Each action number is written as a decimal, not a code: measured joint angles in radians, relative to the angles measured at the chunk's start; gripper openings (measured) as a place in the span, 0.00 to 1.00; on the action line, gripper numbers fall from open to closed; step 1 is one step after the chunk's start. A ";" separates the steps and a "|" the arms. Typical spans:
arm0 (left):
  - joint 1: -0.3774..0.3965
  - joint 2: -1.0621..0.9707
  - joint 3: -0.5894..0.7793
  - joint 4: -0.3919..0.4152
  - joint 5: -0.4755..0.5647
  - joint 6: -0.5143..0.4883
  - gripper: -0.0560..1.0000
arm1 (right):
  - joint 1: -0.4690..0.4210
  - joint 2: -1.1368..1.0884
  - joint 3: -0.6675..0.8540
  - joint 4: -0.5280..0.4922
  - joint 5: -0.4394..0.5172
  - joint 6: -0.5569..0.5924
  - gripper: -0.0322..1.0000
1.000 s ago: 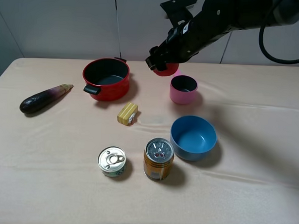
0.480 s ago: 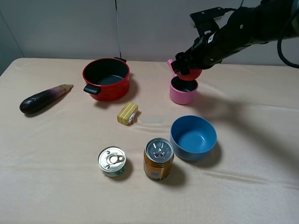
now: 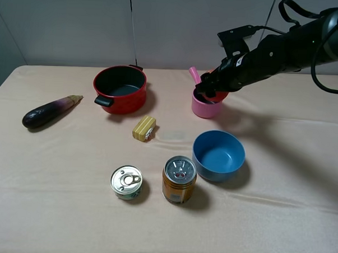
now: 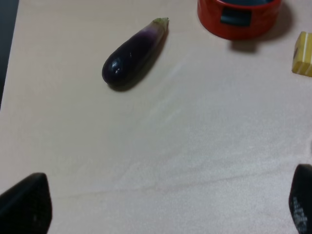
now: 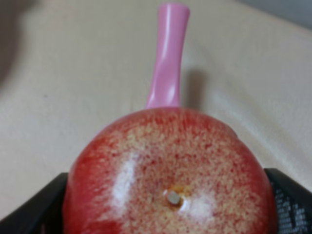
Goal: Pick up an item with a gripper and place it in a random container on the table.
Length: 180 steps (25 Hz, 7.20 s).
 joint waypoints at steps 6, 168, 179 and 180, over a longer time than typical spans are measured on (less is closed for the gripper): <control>0.000 0.000 0.000 0.000 0.000 0.000 0.99 | 0.000 0.022 0.000 0.000 -0.031 0.000 0.56; 0.000 0.000 0.000 0.000 0.000 0.000 0.99 | -0.312 -1.958 0.602 -0.111 0.989 0.184 0.70; 0.000 0.000 0.000 0.000 0.000 0.000 0.99 | -0.312 -1.958 0.602 -0.107 0.989 0.184 0.70; 0.000 0.000 0.000 0.000 0.000 0.000 0.99 | -0.312 -1.958 0.602 -0.107 0.989 0.184 0.70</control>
